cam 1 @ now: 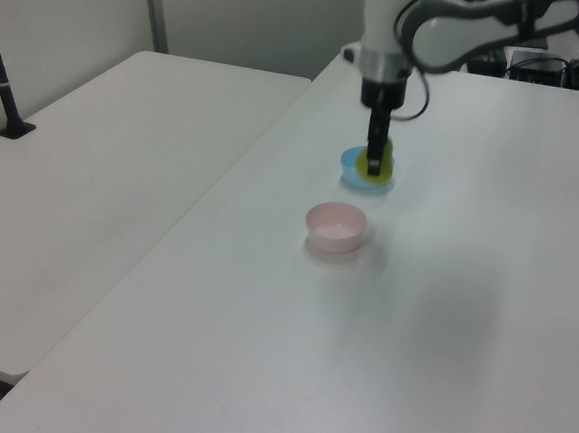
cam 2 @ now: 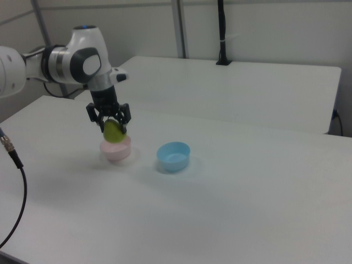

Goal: Place the pear in the bowl
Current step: 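Carry the pear over the pale pink bowl and lower it, then open the gripper to release the pear into the pink bowl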

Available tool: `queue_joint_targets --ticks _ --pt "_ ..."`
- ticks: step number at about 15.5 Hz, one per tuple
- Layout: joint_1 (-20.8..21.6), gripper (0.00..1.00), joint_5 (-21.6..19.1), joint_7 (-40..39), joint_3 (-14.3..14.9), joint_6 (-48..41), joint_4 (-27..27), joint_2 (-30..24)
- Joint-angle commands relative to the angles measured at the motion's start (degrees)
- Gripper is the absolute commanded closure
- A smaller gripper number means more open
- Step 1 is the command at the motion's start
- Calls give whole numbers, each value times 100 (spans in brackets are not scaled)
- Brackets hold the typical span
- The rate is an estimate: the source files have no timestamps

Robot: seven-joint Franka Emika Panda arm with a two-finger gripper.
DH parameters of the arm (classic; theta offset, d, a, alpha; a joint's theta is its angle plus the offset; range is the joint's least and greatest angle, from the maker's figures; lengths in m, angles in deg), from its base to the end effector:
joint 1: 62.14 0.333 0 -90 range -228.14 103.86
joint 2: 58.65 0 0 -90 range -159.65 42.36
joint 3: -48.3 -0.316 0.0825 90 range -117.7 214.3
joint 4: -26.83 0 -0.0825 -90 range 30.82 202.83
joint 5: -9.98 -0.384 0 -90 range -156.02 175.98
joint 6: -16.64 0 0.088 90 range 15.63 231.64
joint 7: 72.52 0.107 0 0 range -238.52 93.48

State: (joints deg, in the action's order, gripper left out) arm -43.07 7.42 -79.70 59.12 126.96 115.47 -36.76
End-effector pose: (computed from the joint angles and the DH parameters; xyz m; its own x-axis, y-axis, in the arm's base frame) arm 0.6600 0.1151 0.4345 0.9645 0.2641 -0.0003 0.2640 -0.9641 0.0283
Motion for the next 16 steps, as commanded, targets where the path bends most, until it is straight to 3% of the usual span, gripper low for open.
queue_joint_targets --ticks 1,5,7,8,9,13,16 --pt "430 64 -200 707 280 286 -708 913" --pt "501 63 -201 972 298 736 -699 1178" --pt "501 42 -183 972 298 816 -682 1178" --pt "501 27 -166 955 298 816 -664 1178" --pt "501 0 -165 972 298 816 -612 1178" --pt "501 0 -148 972 271 737 -576 1064" --pt "440 0 -148 981 263 588 -191 416"
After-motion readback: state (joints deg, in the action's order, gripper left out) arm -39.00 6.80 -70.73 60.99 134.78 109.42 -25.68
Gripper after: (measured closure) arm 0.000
